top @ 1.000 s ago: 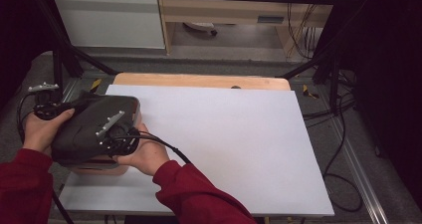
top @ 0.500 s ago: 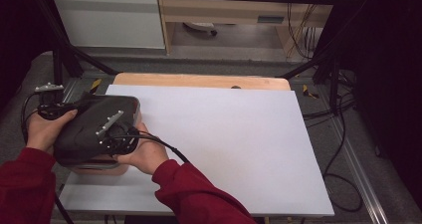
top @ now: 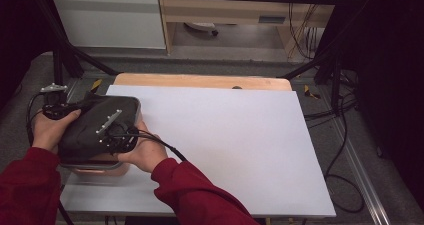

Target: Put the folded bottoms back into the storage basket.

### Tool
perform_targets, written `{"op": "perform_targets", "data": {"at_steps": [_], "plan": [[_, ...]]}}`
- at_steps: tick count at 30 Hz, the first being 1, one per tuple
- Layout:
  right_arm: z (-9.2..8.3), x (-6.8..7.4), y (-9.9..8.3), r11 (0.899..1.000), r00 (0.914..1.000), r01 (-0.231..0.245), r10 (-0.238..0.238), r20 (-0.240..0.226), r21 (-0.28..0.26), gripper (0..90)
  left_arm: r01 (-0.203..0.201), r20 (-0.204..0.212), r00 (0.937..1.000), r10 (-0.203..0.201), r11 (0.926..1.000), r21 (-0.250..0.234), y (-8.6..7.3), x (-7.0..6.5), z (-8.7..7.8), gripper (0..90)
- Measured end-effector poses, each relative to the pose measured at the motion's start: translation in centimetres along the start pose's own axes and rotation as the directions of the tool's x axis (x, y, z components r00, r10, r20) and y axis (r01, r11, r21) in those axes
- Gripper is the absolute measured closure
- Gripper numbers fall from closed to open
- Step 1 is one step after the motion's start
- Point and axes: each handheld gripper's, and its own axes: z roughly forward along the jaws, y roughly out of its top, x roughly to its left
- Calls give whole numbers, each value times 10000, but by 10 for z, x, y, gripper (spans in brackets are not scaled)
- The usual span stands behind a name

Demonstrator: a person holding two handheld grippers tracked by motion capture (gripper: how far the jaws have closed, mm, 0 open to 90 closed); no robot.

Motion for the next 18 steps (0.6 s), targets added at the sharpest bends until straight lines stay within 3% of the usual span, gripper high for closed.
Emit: {"op": "perform_targets", "data": {"at_steps": [18], "plan": [[3,1,1,9995,10000,20,-19,-34,311,677,-211,-121,9997,216,9992,352,-1,-3,3,793]]}}
